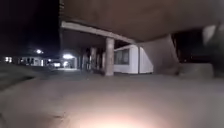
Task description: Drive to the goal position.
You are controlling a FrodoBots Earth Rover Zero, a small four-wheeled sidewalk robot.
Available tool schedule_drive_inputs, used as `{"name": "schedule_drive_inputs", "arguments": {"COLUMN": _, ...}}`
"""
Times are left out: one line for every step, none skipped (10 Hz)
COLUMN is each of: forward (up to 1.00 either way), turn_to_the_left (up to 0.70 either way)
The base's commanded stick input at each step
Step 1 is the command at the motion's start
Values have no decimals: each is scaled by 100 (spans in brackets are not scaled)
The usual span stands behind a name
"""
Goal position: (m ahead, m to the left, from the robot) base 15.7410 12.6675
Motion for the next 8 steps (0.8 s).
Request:
{"name": "schedule_drive_inputs", "arguments": {"forward": 100, "turn_to_the_left": 19}}
{"name": "schedule_drive_inputs", "arguments": {"forward": 100, "turn_to_the_left": 18}}
{"name": "schedule_drive_inputs", "arguments": {"forward": 100, "turn_to_the_left": 12}}
{"name": "schedule_drive_inputs", "arguments": {"forward": 100, "turn_to_the_left": 10}}
{"name": "schedule_drive_inputs", "arguments": {"forward": 100, "turn_to_the_left": 10}}
{"name": "schedule_drive_inputs", "arguments": {"forward": 100, "turn_to_the_left": 10}}
{"name": "schedule_drive_inputs", "arguments": {"forward": 100, "turn_to_the_left": 10}}
{"name": "schedule_drive_inputs", "arguments": {"forward": 100, "turn_to_the_left": 10}}
